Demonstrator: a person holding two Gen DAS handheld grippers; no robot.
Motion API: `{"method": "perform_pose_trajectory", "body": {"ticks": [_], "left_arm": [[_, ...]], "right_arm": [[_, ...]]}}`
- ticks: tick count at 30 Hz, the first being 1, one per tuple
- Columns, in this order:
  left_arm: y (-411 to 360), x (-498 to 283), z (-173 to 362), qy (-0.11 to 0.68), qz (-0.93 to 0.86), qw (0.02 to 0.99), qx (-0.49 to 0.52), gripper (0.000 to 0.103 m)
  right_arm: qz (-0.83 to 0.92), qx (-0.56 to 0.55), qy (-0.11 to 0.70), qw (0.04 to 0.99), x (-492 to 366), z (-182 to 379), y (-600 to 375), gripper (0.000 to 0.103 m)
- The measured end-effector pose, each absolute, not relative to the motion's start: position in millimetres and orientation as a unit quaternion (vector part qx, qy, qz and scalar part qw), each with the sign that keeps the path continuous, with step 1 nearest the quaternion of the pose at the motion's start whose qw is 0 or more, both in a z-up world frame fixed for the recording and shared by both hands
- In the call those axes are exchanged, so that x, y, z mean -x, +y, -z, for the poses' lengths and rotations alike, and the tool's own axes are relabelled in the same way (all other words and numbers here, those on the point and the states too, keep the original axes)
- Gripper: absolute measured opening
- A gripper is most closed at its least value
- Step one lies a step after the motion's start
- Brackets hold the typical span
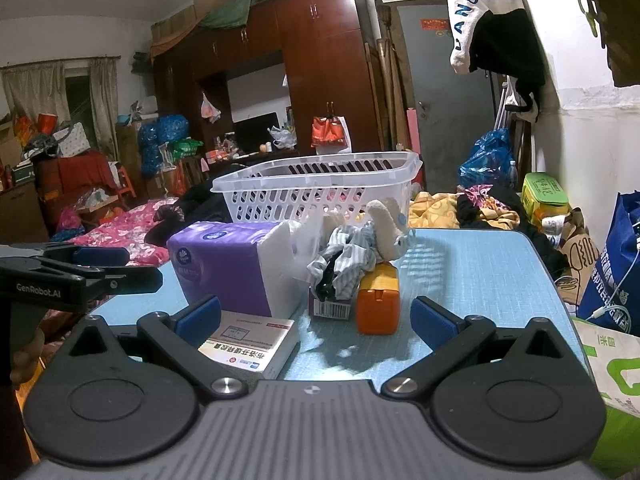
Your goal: Organize objects
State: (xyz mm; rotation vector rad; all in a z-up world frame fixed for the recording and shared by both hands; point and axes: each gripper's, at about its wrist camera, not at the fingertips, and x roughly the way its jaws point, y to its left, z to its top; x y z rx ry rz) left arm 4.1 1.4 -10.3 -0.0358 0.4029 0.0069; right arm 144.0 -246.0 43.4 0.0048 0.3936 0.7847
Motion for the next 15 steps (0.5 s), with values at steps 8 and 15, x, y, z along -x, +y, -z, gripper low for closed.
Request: {"method": "perform_pose_trajectory", "body": {"ticks": [8,15], "left_arm": [[-1.4,-3.3,10.9,0.199,0.003,0.980,0.014,0.101],[3.5,0.7,9.7,0.168,0.018,0.985,0.037,0.101]], "right_arm": [[-0.379,-0.003,0.184,0.907,-143.4,-43.3,-246.4,0.103],[-0.398,-0.018,0.141,0.906,-137.9,-45.1,-251.4,0.103]]}}
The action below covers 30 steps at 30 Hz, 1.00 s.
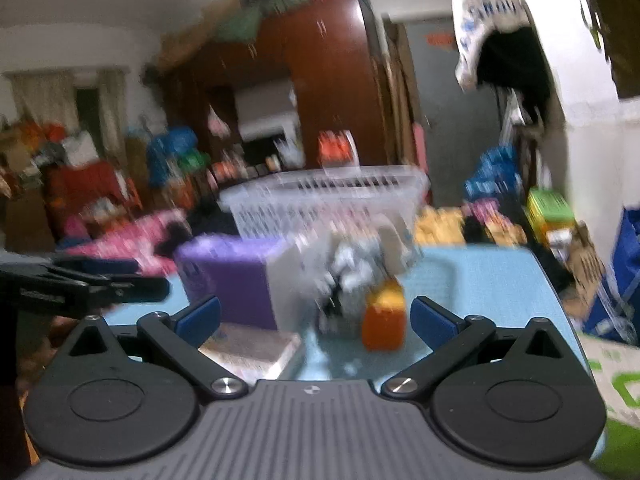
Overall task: Organize objects
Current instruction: 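Grasp the white-and-orange medicine box with the right tool and lift it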
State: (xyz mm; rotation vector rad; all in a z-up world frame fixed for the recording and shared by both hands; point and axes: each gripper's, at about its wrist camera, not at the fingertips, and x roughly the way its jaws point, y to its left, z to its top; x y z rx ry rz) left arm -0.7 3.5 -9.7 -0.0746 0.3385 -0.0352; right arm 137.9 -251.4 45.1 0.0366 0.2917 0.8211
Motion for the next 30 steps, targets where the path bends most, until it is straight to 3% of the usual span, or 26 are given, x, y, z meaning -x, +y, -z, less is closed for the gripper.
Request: {"method": "perform_pose_trajectory", "body": {"ticks": [5,14,21,25,30], "left_arm": [[6,-6,12,0.124,-0.018,0.992,0.004,0.103],[44,-15,35,0.152,0.045,0.986,0.058,0.103],[43,15,59,0.112,0.038,0.993,-0.001,0.103],[38,9,70,0.136,0.100,0.986,-0.006,0.096],[36,-6,93,0.181,0.120,0.976,-0.005,0.081]], "right_arm": [[-0.364,-0.030,0.063,0.929,-129,-44,-257,0.103],[-0.362,-0.004,0.136,0.922,-145,-27,-240,0.103],[-0.431,0.023,0.145,0.890,-141,6,-226,0.103],[-0.465,0.027,0.172,0.868,-146,19,-223,0.100],[-0.475,0.052,0.174,0.861,-139,29,-214,0.084]]}}
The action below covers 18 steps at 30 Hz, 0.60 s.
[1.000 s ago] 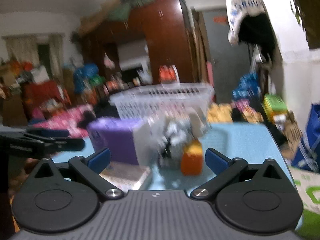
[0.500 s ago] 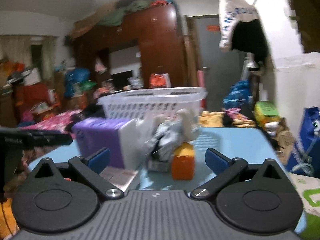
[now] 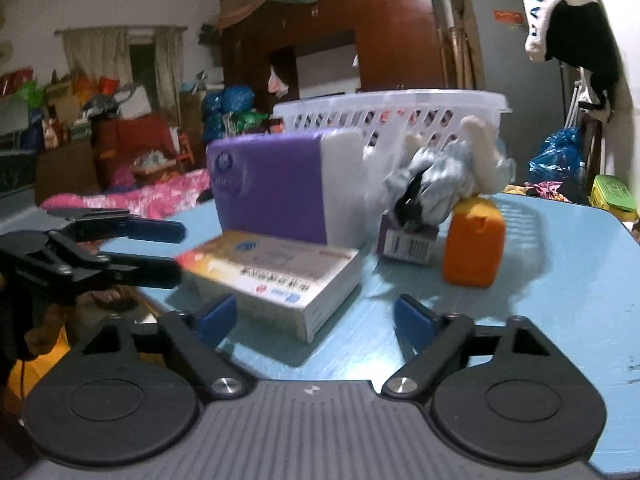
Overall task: Organize objects
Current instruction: 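Grasp the white-and-orange medicine box with the right tool and lift it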
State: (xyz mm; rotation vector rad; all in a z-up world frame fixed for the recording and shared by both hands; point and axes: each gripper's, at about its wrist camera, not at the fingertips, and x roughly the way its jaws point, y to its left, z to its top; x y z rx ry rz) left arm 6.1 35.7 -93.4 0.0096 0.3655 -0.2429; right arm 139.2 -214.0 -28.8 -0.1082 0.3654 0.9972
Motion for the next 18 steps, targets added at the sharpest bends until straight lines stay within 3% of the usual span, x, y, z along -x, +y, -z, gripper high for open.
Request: {"method": "perform_pose_trajectory", "body": {"ticks": [4,7,18], "left_arm": [[44,-5,107,0.184,0.135,0.974,0.004,0.073],[42,-3,108,0.177,0.157,0.972,0.004,0.060],[28,9,108,0.143,0.138,0.980,-0.029,0.056]], "right_arm": [[-0.483,0.078,0.148,0.859,-130,32,-211,0.078],[-0.503,0.077,0.136,0.850,-129,33,-213,0.067],[-0.488,0.105,0.094,0.861,-119,30,-214,0.058]]}}
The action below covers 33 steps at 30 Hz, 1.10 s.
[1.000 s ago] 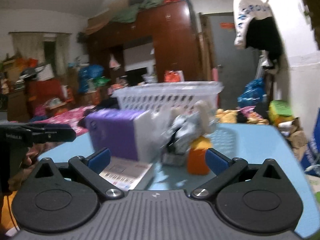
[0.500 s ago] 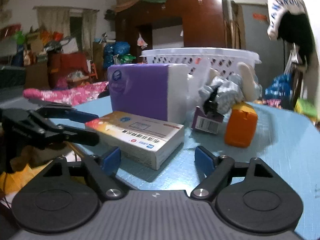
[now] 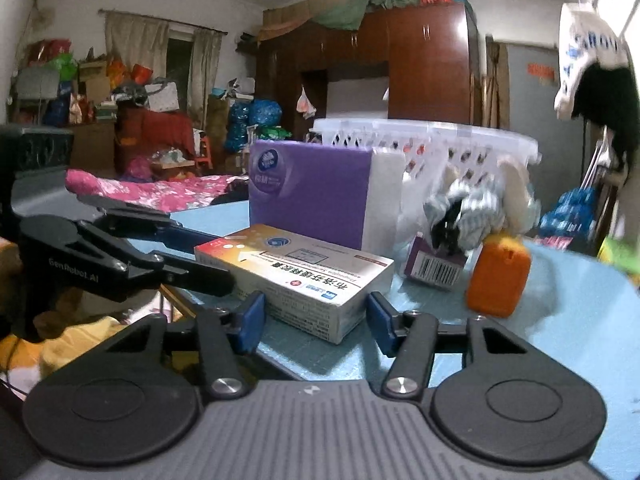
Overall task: Organize objects
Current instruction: 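Grasp the white-and-orange medicine box with the right tool and lift it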
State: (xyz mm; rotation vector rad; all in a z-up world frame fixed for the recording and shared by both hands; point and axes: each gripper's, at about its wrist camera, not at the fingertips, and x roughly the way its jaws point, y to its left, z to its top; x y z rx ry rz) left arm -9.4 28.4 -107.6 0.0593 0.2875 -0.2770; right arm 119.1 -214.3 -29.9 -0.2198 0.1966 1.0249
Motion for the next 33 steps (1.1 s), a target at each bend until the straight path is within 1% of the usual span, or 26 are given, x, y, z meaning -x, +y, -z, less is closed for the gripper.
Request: {"method": "perform_pose_trajectory", "body": {"ticks": [7,13,19,24,26,29,33], "left_arm": [[22,26,86,0.105,0.140,0.984,-0.042,0.056],[16,30,68,0.080,0.139,0.986,-0.051,0.055],[15,10,31,0.046,0.128,0.989,-0.055,0.055],[24,-38,-14,0.037,0.117,0.991,-0.061,0.055],[31,-66,-32,0.048,0.114,0.991,-0.055,0.055],[47,-117,-52,0.078,0.113,0.990,-0.041,0.055],[72,-183,-55,0.129,0.113,0.985,0.004,0.055]], "right_arm": [[-0.477,0.117,0.052,0.870,-103,5,-224,0.056],[-0.483,0.095,0.051,0.869,-110,-12,-224,0.055],[-0.480,0.090,0.040,0.872,-133,-49,-218,0.055],[-0.481,0.097,0.053,0.870,-181,-91,-197,0.055],[-0.476,0.101,0.060,0.872,-209,-109,-182,0.055],[-0.470,0.097,0.091,0.873,-255,-126,-160,0.055],[-0.466,0.078,0.153,0.868,-314,-129,-131,0.055]]}}
